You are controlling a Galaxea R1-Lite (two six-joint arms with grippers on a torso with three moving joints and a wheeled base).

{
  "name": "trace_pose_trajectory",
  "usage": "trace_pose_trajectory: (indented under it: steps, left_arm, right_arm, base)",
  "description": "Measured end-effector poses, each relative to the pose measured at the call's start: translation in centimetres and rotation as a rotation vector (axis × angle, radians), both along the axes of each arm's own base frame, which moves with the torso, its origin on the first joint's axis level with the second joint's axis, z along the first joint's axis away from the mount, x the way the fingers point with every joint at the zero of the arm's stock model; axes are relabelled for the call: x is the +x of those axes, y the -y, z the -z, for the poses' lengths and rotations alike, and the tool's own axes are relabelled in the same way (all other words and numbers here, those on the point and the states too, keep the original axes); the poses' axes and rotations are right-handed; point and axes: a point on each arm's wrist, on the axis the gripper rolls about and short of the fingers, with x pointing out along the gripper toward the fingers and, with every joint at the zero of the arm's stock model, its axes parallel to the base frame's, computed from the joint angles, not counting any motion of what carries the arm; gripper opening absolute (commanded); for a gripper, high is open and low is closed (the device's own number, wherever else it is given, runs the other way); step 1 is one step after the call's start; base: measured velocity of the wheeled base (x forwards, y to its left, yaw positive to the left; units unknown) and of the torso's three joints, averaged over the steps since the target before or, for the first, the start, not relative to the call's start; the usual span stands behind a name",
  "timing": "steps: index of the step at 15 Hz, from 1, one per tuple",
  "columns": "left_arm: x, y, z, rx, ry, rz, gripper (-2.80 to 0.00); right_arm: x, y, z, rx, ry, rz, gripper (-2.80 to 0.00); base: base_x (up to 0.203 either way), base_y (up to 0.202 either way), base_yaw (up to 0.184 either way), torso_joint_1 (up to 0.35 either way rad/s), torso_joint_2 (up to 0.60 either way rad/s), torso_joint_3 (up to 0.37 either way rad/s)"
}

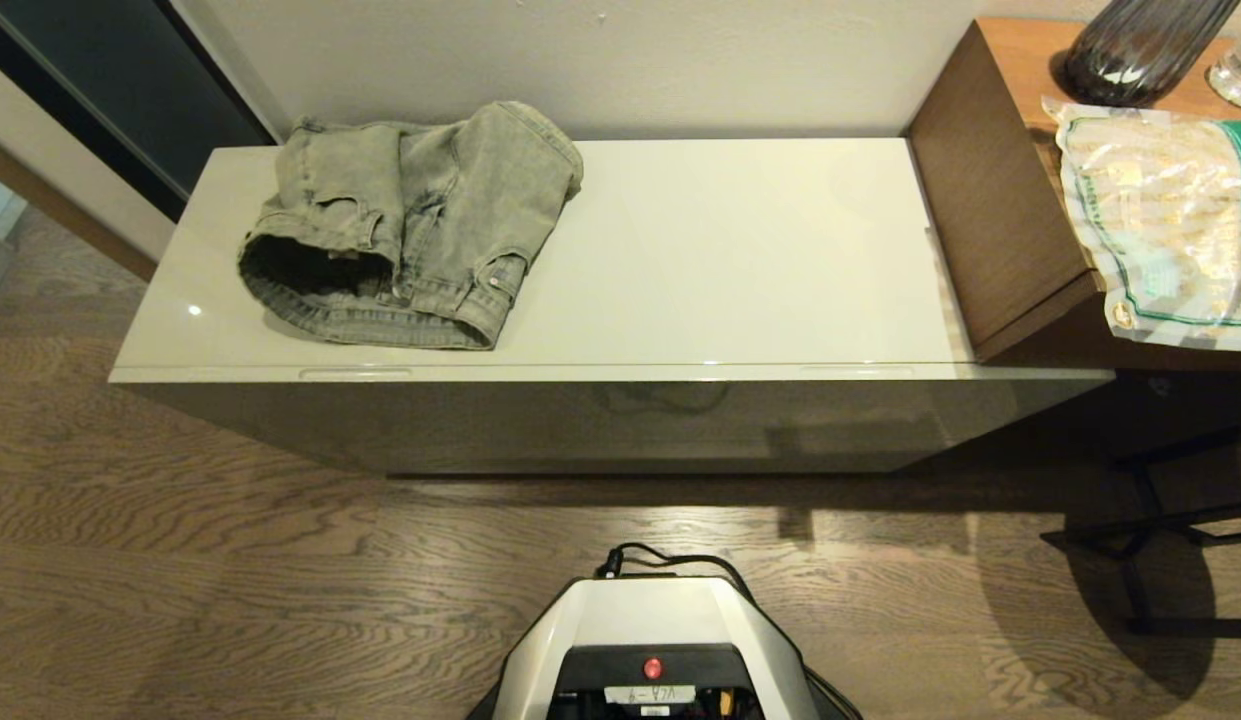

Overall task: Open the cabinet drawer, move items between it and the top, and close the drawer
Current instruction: Open the drawer

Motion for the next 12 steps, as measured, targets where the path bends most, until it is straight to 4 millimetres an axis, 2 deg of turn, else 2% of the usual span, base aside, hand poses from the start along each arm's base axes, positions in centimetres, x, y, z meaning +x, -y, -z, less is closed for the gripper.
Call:
trace_pose_trajectory:
  steps: [5, 7, 12]
  left_arm:
    - [0.00, 0.00, 0.00, 0.000, 0.000, 0.000, -2.80]
    - [0.00, 0.00, 0.01, 0.001, -0.001, 0.000, -2.80]
    - [0.01, 0.00, 0.01, -0.019, 0.002, -0.001, -2.80]
  right_arm:
    - [0.00, 0.00, 0.01, 0.000, -0.001, 0.000, -2.80]
    - [0.00, 0.00, -0.01, 0.000, 0.000, 0.001, -2.80]
    - [0.00, 0.00, 0.00, 0.000, 0.000, 0.001, -2.80]
  base:
    - [0.000, 0.000, 0.000, 0.178, 0.14, 0.358]
    - [0.000, 0.000, 0.000, 0.194, 0.06, 0.108]
    - [0.000, 0.000, 0.000, 0.019, 0.00, 0.016]
